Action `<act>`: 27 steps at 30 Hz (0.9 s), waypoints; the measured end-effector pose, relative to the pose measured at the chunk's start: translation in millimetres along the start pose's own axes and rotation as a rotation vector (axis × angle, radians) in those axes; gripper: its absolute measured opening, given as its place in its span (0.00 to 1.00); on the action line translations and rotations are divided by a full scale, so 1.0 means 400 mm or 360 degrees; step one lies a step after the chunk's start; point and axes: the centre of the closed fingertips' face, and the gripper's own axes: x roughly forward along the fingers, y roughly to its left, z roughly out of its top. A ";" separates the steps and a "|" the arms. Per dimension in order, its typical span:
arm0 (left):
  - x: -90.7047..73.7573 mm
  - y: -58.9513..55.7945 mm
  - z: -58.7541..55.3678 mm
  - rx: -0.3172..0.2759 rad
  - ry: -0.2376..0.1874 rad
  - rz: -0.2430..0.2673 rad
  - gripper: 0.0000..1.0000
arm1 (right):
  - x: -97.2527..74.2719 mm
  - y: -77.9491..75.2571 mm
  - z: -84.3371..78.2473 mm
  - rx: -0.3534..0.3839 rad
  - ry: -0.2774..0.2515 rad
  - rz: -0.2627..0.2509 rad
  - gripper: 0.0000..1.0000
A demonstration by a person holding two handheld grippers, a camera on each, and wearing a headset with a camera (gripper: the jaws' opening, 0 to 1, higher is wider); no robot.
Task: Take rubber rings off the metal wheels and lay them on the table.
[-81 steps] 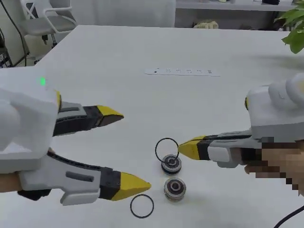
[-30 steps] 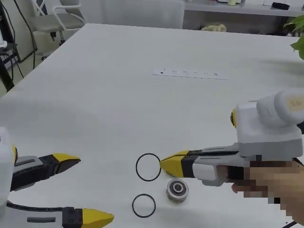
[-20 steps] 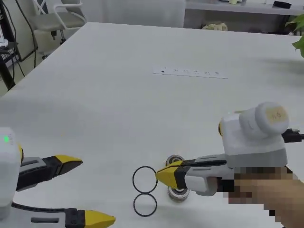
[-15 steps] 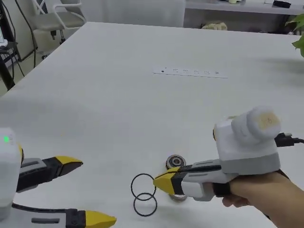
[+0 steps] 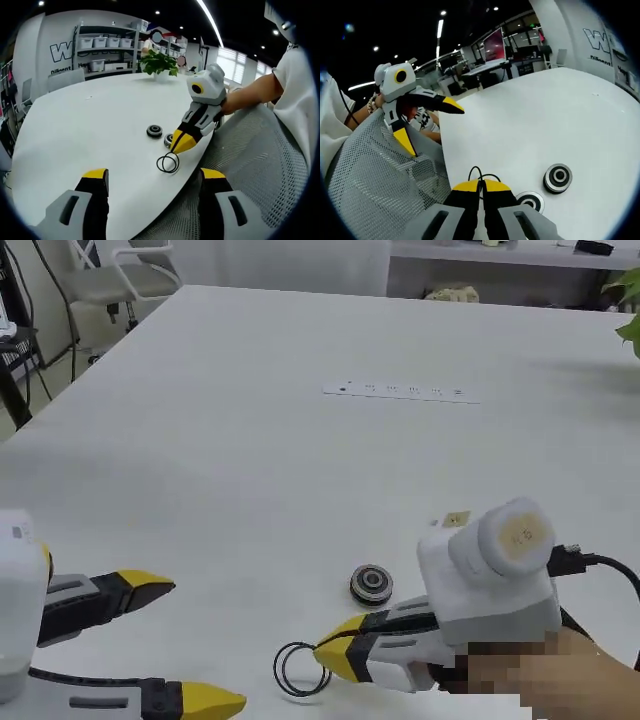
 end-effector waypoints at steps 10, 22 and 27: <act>0.001 -0.003 -0.001 -0.0003 0.0007 -0.0004 0.70 | -0.005 -0.021 0.005 -0.0020 -0.0013 -0.0055 0.00; 0.000 -0.004 0.000 -0.0009 0.0009 -0.0003 0.70 | -0.013 -0.040 0.013 -0.0027 -0.0033 -0.0103 0.04; 0.000 -0.004 0.000 -0.0009 0.0009 -0.0003 0.70 | -0.022 -0.054 0.024 0.0007 -0.0061 -0.0127 0.07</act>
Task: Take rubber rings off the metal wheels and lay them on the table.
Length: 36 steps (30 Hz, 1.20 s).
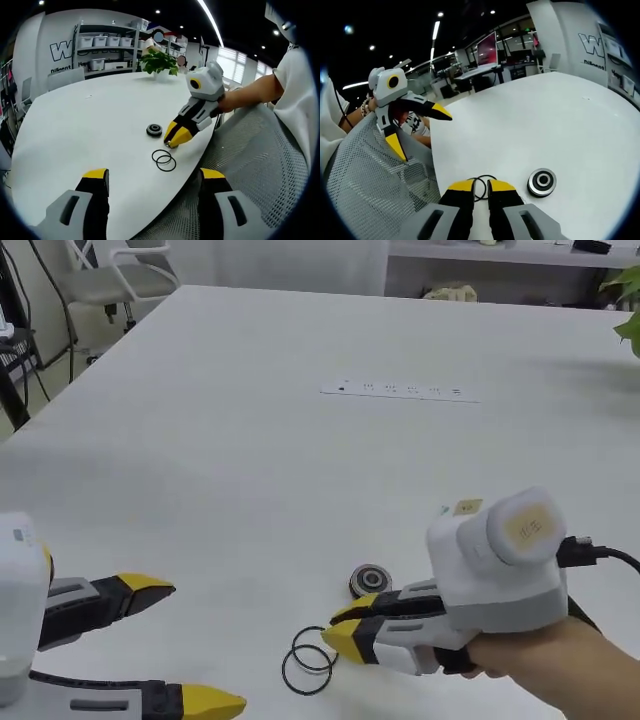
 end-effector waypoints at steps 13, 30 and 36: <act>0.001 -0.002 -0.004 0.0007 0.0017 -0.0001 0.69 | -0.040 -0.061 0.051 0.0032 -0.0126 -0.0131 0.08; 0.001 -0.002 -0.007 0.0032 0.0033 -0.0010 0.69 | -0.139 -0.177 0.135 0.0319 -0.0460 -0.0311 0.08; -0.010 0.000 0.022 0.0090 -0.0028 -0.0023 0.70 | -0.162 -0.210 0.133 0.0345 -0.0490 -0.0385 0.08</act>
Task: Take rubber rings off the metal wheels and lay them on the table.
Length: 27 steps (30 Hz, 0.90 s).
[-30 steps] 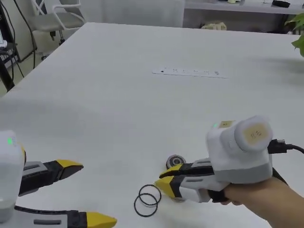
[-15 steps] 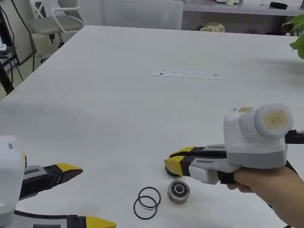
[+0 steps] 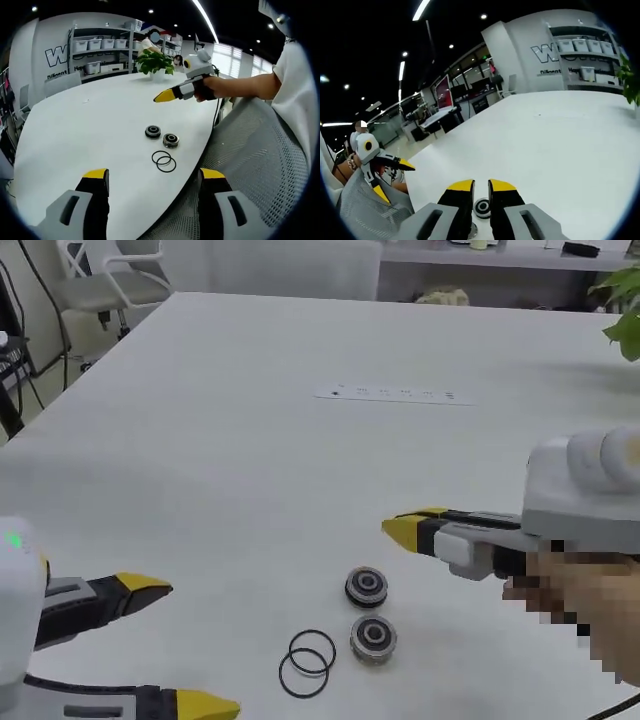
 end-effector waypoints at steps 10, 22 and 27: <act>-0.009 0.041 0.092 0.0117 -0.0086 0.0025 0.69 | -0.001 -0.019 -0.018 -0.0065 0.0051 -0.0055 0.09; 0.024 0.068 0.262 0.0389 -0.0193 -0.0011 0.68 | -0.002 -0.040 -0.049 -0.0136 0.0138 -0.0083 0.09; 0.053 0.063 0.317 0.0485 -0.0217 -0.0053 0.67 | 0.000 -0.054 -0.076 -0.0132 0.0196 -0.0106 0.09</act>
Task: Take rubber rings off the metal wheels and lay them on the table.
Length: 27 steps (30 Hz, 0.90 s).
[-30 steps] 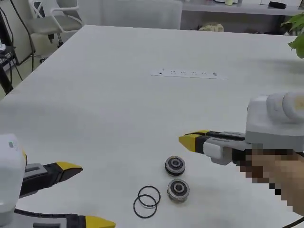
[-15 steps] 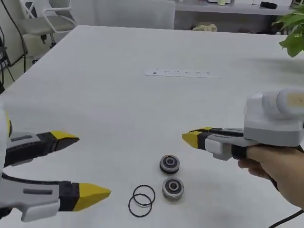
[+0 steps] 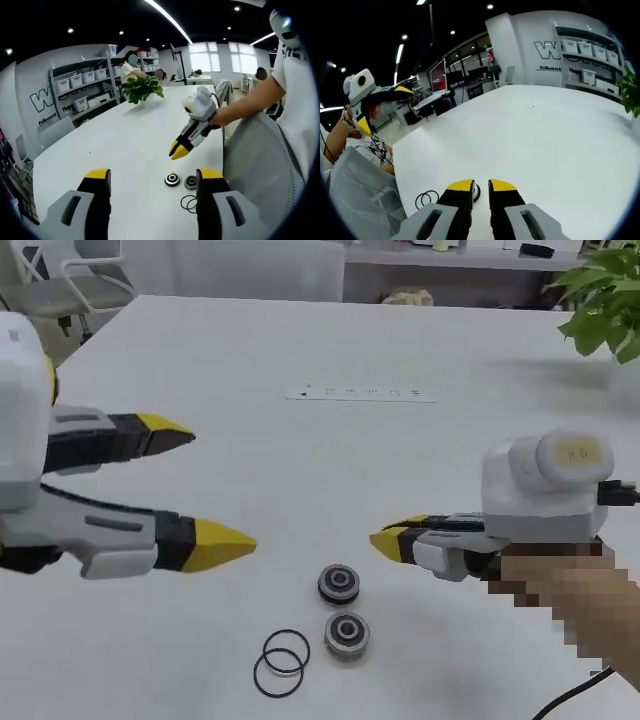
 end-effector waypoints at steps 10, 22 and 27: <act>0.124 -0.006 0.053 0.0074 -0.0061 -0.0132 0.63 | 0.014 0.001 -0.049 -0.0040 0.0115 0.0014 0.10; 0.265 -0.052 -0.035 0.0091 -0.0054 -0.0257 0.54 | 0.016 0.003 -0.069 -0.0053 0.0163 0.0028 0.10; 0.288 -0.070 -0.102 0.0017 -0.0035 -0.0275 0.50 | 0.017 0.003 -0.075 -0.0056 0.0175 0.0027 0.10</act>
